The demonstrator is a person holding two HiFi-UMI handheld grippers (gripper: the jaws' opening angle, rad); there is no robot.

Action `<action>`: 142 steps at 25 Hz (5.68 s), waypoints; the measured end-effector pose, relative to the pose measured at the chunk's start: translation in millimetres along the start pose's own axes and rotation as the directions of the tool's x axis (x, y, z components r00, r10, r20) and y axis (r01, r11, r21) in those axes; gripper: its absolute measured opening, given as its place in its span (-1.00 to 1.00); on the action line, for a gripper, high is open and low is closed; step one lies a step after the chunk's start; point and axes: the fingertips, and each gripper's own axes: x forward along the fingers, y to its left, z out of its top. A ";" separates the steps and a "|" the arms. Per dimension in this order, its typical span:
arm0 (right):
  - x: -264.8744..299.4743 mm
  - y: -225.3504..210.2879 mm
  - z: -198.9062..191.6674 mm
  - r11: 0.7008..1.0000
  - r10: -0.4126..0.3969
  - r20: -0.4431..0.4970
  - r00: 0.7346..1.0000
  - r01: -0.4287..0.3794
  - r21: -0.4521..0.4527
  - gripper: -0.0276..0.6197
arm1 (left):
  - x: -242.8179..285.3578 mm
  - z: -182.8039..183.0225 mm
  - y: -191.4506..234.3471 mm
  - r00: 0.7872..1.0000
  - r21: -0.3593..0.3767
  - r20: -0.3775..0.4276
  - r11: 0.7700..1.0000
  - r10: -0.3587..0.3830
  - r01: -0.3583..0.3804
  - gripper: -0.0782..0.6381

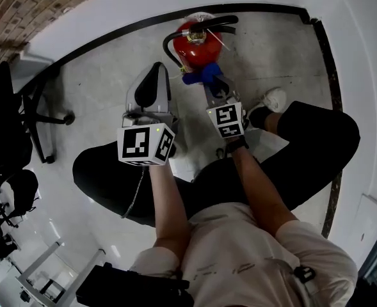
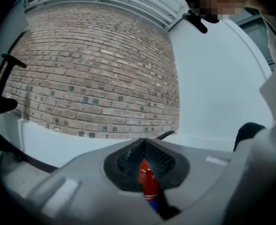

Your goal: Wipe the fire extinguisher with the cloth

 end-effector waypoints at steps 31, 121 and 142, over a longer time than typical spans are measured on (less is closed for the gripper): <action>-43.4 -6.9 23.2 0.868 0.191 0.053 0.980 -0.194 0.458 -0.71 | -5.3 4.6 -3.2 1.000 -0.031 -0.010 1.000 -0.003 0.003 -0.78; 103.9 -29.0 -291.6 0.327 0.453 -0.476 0.754 0.356 0.875 -0.73 | 100.8 22.1 33.1 0.991 0.091 -0.107 0.991 -0.086 0.096 -0.78; 26.2 -126.8 86.8 -0.116 0.363 0.527 0.768 -0.524 0.844 -0.73 | 101.5 64.8 34.1 0.992 0.062 0.011 0.990 -0.128 0.127 -0.78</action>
